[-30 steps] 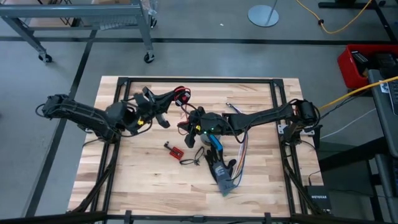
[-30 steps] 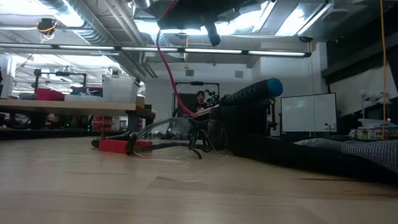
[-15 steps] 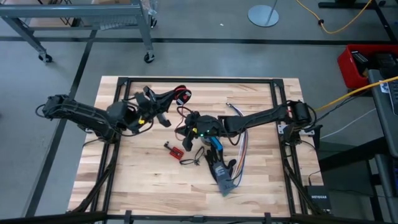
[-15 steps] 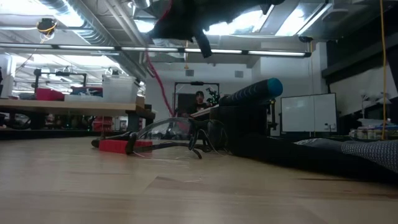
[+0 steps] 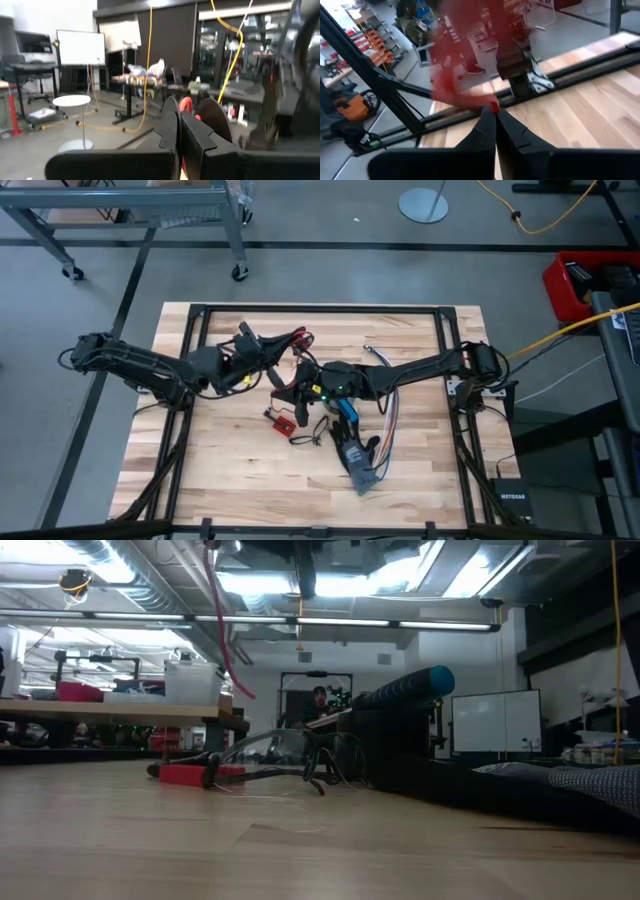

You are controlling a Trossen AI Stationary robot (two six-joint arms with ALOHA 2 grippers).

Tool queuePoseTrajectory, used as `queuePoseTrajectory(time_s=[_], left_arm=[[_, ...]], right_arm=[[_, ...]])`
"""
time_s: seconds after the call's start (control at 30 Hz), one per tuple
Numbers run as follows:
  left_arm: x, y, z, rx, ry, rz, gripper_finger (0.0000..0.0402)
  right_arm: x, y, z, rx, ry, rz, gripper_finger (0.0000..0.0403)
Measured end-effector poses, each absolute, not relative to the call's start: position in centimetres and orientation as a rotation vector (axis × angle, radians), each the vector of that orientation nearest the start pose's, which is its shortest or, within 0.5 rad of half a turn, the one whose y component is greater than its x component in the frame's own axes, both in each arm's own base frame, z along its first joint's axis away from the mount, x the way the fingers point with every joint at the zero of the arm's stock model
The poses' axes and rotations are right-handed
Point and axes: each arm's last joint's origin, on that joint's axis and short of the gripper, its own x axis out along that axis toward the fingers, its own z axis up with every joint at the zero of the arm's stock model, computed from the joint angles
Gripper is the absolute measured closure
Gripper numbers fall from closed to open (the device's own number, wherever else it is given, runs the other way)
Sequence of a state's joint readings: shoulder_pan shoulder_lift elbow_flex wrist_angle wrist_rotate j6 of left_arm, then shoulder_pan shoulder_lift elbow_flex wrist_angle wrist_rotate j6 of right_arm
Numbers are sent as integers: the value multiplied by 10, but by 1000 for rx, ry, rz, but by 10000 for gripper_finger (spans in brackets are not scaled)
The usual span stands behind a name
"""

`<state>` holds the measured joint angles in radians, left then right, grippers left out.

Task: Coil cords
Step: Coil the red wire around the spool

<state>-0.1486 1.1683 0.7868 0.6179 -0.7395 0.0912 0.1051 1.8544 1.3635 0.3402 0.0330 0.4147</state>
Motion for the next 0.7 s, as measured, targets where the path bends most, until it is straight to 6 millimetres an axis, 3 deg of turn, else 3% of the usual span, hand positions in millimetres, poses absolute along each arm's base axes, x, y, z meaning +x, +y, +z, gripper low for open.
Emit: queuePoseTrajectory(time_s=[0.27, 0.7], left_arm=[[255, -21, 325, -11, -125, 513, 401], [255, -24, 317, 90, -19, 495, 401]], right_arm=[[435, 45, 295, 372, 143, 48, 403], [433, 49, 291, 371, 259, 175, 403]])
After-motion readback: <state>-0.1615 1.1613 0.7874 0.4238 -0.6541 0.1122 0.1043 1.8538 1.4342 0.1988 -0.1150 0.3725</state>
